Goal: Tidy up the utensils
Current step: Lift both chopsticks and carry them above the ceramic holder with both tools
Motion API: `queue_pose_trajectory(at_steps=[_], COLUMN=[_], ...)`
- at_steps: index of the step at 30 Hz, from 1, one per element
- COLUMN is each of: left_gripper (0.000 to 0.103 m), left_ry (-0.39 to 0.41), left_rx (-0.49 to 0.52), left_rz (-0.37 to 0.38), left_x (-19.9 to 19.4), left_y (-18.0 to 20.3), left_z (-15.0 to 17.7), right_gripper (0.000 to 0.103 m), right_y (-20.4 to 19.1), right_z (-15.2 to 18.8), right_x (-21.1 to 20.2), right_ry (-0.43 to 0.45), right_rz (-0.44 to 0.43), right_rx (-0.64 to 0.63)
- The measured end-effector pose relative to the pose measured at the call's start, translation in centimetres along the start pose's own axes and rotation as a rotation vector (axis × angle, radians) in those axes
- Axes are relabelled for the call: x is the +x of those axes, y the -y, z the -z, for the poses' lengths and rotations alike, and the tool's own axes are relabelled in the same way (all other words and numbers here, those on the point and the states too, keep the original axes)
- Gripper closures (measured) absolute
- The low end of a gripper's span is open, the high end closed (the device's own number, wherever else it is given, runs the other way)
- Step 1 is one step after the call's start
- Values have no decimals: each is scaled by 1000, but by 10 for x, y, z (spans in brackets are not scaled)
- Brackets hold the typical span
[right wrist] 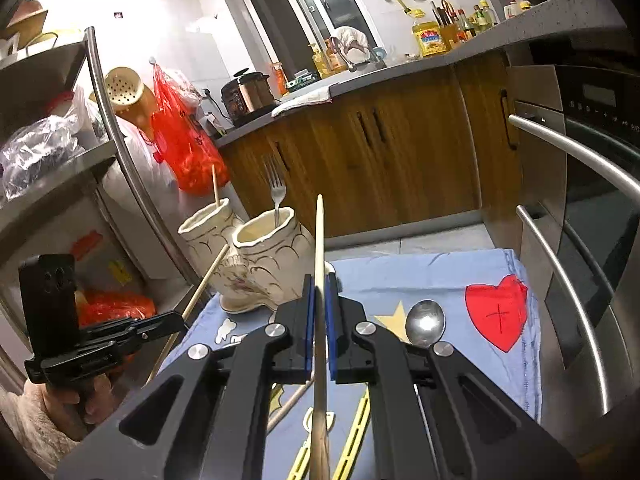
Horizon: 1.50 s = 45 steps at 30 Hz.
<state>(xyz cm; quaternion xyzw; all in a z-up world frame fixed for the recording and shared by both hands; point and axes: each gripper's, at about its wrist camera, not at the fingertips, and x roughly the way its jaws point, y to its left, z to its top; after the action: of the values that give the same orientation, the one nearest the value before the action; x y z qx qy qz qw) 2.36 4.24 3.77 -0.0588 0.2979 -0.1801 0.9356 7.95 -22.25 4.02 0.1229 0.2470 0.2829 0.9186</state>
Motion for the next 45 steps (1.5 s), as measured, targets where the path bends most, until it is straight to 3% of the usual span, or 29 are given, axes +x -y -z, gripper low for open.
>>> queue_pose_trajectory(at_steps=[5,14,17,22,27,34,39,45], left_gripper=[98,98,98,98,98,98,98,98], left_ry=[58,269,327,386,405,449,468,436], left_rx=[-30,-98,-123,-89,-90,-86,-38,-10], left_rz=[19,46,63,19,-26,-45,-49,-48], left_x=[-16,-47,-42,-13,12,29,30,34], left_y=[-6,-56,-76,-91,-106,-117,-112,-111], left_z=[-18,-97,-122,-148,-148,-143,-132,-113], right_gripper=[98,98,98,98,98,98,98,98], right_y=[-10,-30,-39,-41,-43,-59,-67,-66], right_z=[-6,-58,-77,-99,-105,-101,-94,-89], right_x=[9,44,63,102,138,164,171,179], right_ry=[-4,48,71,89,133,194,196,187], right_rz=[-17,-117,-139,-170,-192,-174,-163,-161], right_rx=[8,69,57,115,155,81,32,29])
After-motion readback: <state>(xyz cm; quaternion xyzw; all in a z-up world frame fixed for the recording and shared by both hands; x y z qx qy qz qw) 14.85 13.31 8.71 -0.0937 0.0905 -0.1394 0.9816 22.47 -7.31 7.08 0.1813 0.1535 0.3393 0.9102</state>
